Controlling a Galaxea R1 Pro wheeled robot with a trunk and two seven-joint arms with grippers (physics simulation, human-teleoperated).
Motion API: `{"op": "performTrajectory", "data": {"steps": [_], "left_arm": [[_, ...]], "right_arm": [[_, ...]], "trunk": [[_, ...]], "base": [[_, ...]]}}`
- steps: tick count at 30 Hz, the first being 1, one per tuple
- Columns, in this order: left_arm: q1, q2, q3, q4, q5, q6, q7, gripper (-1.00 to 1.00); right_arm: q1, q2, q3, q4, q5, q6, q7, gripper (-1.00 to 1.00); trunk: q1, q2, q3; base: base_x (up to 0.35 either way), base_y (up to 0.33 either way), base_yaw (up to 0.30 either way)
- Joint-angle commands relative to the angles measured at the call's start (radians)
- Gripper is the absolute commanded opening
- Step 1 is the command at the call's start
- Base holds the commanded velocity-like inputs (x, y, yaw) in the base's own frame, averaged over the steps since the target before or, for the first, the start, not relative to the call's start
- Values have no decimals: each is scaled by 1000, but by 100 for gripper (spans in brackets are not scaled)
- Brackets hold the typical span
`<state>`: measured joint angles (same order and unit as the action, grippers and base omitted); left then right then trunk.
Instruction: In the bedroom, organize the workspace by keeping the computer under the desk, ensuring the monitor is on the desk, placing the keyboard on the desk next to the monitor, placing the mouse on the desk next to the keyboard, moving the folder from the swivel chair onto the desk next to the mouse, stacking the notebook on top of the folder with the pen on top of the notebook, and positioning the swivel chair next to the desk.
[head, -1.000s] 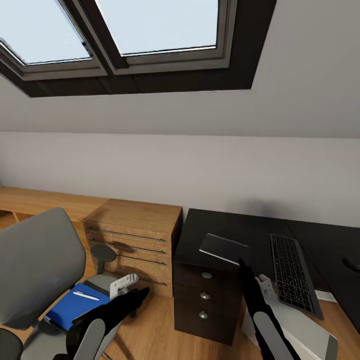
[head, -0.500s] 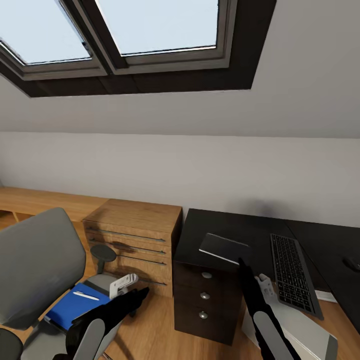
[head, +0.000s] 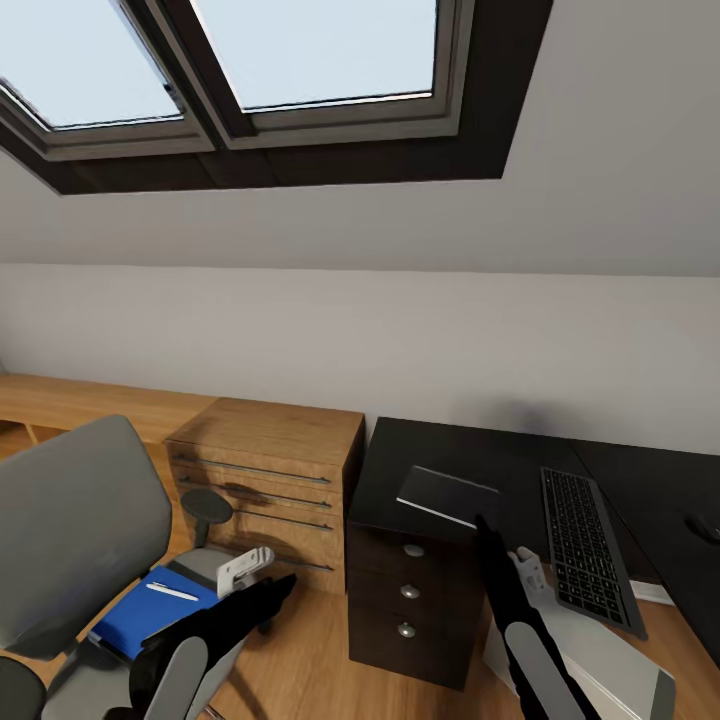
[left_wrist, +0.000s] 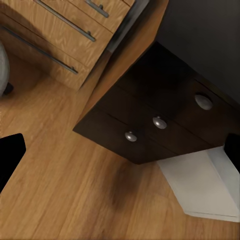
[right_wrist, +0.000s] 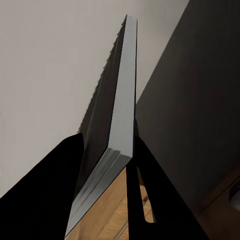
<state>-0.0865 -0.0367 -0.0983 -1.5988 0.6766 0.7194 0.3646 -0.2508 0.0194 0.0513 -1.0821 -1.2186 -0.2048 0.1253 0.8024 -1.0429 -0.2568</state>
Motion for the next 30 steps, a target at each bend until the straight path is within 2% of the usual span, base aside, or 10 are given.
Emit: {"op": "performTrajectory", "data": {"steps": [1, 6, 30], "left_arm": [[0, 0, 2, -1, 11, 2, 10, 100], [0, 0, 9, -1, 11, 3, 10, 100], [0, 0, 13, -3, 11, 3, 10, 100]], "right_arm": [[-1, 0, 2, 1, -10, -5, 5, -100], [-1, 0, 4, 2, -9, -6, 2, -100], [-1, -1, 0, 5, -8, -7, -1, -100]], "trunk": [[0, -1, -1], [0, -1, -1], [92, -169, -77]], "base": [[0, 0, 0], [0, 0, 0], [0, 0, 0]]}}
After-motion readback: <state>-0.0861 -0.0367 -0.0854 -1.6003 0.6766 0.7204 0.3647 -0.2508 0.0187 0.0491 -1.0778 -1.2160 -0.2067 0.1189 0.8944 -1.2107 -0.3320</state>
